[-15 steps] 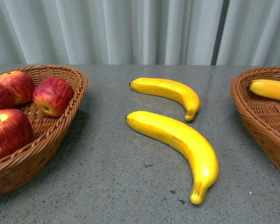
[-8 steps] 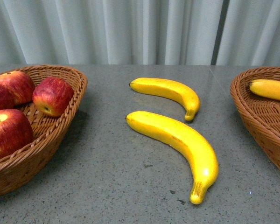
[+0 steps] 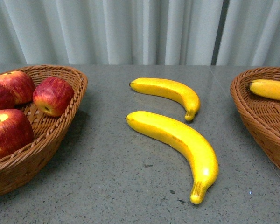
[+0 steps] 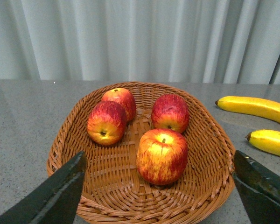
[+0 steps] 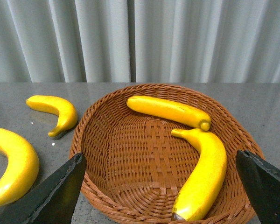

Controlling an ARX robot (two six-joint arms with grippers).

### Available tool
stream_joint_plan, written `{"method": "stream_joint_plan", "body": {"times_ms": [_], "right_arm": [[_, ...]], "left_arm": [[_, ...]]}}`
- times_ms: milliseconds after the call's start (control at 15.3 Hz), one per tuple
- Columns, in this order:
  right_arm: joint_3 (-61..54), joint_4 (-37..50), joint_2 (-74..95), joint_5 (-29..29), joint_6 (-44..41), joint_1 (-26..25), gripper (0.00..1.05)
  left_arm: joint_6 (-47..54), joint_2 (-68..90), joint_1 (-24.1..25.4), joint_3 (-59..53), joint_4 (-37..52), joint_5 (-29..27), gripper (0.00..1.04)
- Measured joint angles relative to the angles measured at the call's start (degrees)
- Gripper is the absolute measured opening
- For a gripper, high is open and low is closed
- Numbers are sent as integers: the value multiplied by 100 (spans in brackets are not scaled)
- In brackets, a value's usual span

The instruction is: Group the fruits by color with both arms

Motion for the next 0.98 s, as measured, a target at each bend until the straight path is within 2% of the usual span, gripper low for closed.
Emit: {"method": "stream_joint_plan", "body": {"times_ms": [65, 195, 261, 391, 521, 586, 717, 782, 847, 977], "right_arm": [[0, 0, 0, 0, 0, 0, 98], [2, 66, 50, -188, 107, -59, 98], [87, 1012, 857, -970, 555, -79, 98], [684, 3088, 3276, -837, 960, 1134, 98], [1910, 4625, 5674, -531, 887, 1969, 98], [2601, 4686, 6693, -442, 739, 2260, 98], [3674, 4190, 8297, -317, 435, 2599, 98], [4795, 3646, 9440, -260, -125, 2752, 98], [5265, 3237, 9783, -234, -496, 2734, 98], [5512, 2433, 10091, -334, -1088, 2656, 98]], "left_arm": [[2, 0, 0, 0, 0, 0, 100], [0, 0, 0, 0, 0, 0, 98], [2, 0, -2, 0, 4, 11, 98], [0, 0, -2, 0, 4, 2, 98], [0, 0, -2, 0, 0, 2, 98], [0, 0, -2, 0, 0, 2, 98], [0, 0, -2, 0, 0, 0, 98], [0, 0, -2, 0, 0, 2, 98], [0, 0, -2, 0, 0, 2, 98], [0, 0, -2, 0, 0, 2, 98]]}}
